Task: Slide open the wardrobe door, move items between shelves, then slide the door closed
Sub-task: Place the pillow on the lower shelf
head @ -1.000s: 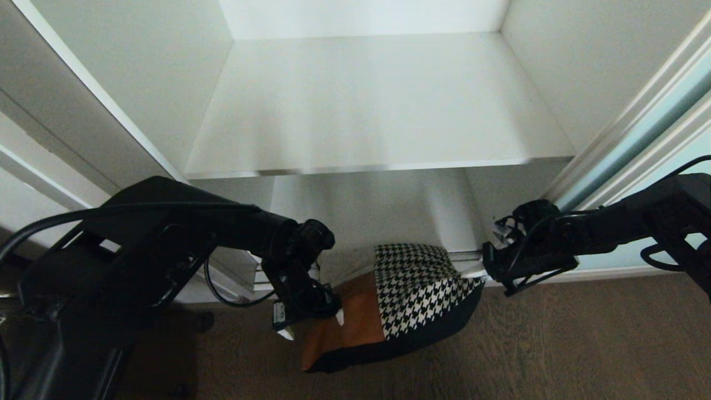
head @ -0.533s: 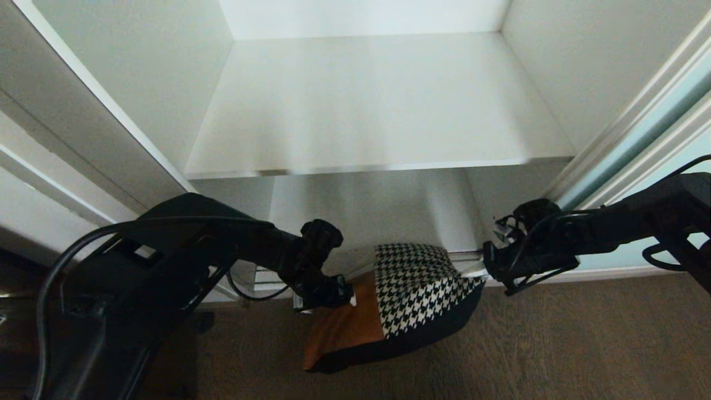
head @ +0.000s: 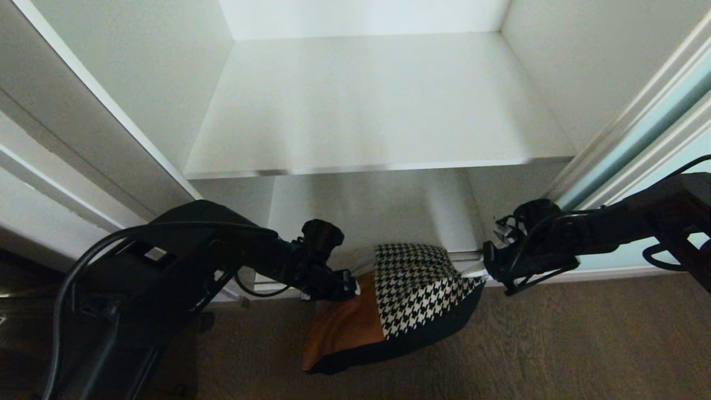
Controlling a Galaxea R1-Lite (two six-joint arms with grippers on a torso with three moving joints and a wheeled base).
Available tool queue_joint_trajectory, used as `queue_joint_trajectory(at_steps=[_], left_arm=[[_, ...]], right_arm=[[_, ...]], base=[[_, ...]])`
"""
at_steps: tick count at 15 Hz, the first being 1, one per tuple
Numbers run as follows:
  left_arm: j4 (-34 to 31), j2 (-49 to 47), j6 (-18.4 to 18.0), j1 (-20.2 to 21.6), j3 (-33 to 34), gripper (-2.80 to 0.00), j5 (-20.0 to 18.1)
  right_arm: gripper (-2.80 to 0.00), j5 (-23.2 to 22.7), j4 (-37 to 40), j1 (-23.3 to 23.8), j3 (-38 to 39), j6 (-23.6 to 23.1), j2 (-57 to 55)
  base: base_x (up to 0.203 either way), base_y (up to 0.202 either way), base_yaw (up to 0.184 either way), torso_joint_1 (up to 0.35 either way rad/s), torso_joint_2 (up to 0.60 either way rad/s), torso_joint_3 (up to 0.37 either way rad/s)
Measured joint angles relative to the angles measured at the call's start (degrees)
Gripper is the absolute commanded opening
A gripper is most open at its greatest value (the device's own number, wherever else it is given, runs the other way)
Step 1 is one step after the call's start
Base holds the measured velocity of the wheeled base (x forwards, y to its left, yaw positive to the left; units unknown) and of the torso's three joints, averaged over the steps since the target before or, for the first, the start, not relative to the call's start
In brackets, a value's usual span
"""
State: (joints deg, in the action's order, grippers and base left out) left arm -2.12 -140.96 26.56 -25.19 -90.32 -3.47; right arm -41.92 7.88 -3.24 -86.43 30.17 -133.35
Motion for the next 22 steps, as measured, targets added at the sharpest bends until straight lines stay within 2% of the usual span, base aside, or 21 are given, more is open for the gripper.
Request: queue_joint_trajectory(at_steps=[3, 8, 12, 16, 18, 22], left_arm=[[-0.3, 0.0, -0.2, 0.0, 0.4, -2.8, -1.5], [-0.5, -0.4, -1.8, -0.1, 0.3, -2.8, -1.7], [-0.1, -0.9, -1.3, 0.0, -0.9, -2.8, -1.6], [-0.6, -0.5, 3.1, 1.5, -6.5, -2.8, -1.4], [-0.9, 1.1, 3.7, 2.5, -9.3, -2.8, -1.4], [-5.6, 4.0, 3.8, 3.2, -16.3, -2.8, -1.4]], right_arm=[[-2.8, 0.0, 0.0, 0.0, 0.0, 0.0, 0.0], [-2.8, 0.0, 0.0, 0.0, 0.0, 0.0, 0.0], [-2.8, 0.1, 0.0, 0.0, -0.1, -0.1, 0.0], [-2.8, 0.0, -1.5, 0.0, 0.3, 0.0, 1.2], [-2.8, -1.2, -2.0, 0.0, 0.6, 0.0, 2.3], [-2.8, -3.5, -5.7, -0.1, 3.3, 0.0, 4.6]], base=[[0.0, 0.0, 0.0, 0.0, 0.0, 0.0], [0.0, 0.0, 0.0, 0.0, 0.0, 0.0], [0.0, 0.0, 0.0, 0.0, 0.0, 0.0], [0.0, 0.0, 0.0, 0.0, 0.0, 0.0], [0.0, 0.0, 0.0, 0.0, 0.0, 0.0], [0.0, 0.0, 0.0, 0.0, 0.0, 0.0]])
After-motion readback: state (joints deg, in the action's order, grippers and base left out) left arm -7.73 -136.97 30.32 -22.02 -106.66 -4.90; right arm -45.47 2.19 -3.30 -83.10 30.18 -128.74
